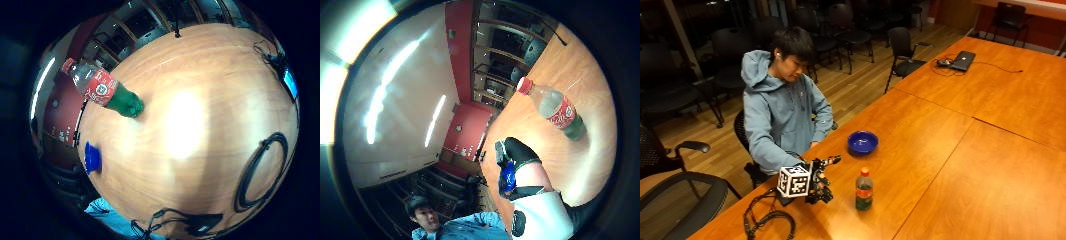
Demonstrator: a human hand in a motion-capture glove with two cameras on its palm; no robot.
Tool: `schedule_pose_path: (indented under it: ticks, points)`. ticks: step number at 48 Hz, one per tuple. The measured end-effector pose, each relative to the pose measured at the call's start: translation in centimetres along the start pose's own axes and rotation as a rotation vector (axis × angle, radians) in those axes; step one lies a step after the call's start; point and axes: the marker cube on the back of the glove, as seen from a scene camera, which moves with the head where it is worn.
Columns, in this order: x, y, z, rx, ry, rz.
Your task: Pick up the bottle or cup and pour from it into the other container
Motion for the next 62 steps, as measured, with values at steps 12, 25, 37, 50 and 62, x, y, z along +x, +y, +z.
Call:
schedule_pose_path:
  ticks: [12,25,37,50,62]
  points:
    - [1.0,-1.4,3.7,-0.038,-0.013,0.005]
    - [0.8,-4.5,7.1,-0.032,-0.078,0.057]
    - [0.7,-5.6,11.0,-0.032,-0.180,0.091]
    - [0.7,-6.3,13.5,0.054,-0.240,0.088]
    - [0.6,-6.7,14.9,0.117,-0.262,0.070]
